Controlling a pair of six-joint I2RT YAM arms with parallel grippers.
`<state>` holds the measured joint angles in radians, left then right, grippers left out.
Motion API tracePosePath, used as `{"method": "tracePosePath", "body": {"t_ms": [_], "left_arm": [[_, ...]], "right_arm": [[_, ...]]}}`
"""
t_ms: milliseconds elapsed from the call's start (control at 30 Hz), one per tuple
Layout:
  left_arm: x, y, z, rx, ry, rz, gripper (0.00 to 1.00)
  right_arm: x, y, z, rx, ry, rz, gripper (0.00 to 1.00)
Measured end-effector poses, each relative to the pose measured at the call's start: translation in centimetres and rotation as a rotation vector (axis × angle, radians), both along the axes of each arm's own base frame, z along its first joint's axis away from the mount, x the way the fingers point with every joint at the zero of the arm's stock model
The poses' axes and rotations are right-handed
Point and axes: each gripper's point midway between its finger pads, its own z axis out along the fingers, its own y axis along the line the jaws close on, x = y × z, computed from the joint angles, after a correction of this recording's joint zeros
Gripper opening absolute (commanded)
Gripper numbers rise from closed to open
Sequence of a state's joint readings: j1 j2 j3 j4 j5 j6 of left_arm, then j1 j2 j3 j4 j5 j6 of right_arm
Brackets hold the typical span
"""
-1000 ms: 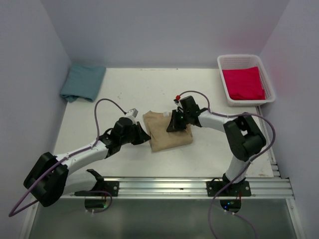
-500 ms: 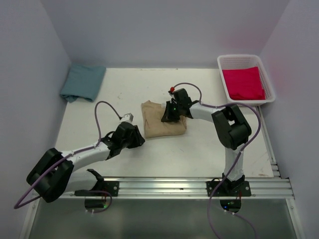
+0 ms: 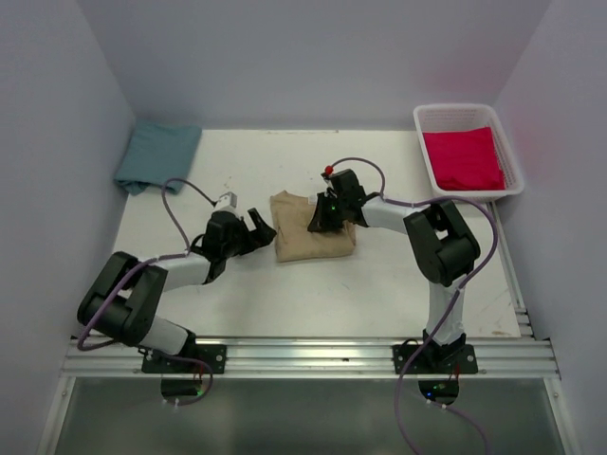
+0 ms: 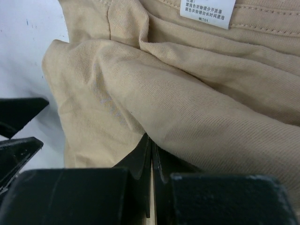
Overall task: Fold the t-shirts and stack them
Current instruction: Put the neatly folded tshirt into the corner of the board with the left arm
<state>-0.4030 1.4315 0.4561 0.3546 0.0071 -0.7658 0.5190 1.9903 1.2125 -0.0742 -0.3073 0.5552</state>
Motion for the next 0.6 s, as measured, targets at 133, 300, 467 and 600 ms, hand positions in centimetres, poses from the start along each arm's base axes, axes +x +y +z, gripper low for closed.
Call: {"method": "tracePosePath", "body": {"t_ms": [133, 300, 467, 600], "left_arm": [[2.9, -2.7, 0.3, -0.105, -0.047, -0.092, 1.00], [5.3, -7.1, 0.6, -0.238, -0.089, -0.264, 1.00], [5.5, -9.1, 0.9, -0.298, -0.082, -0.376, 1.00], [5.6, -10.1, 0.8, -0.324, -0.067, -0.441, 1.00]], "right_arm": [[0.0, 0.0, 0.0, -0.002, -0.001, -0.001, 0.00], [0.1, -0.1, 0.0, -0.003, -0.003, 0.000, 0.00], [0.1, -0.1, 0.0, -0.007, -0.007, 0.000, 0.00], [0.3, -0.2, 0.0, -0.007, -0.008, -0.003, 0.00]]}}
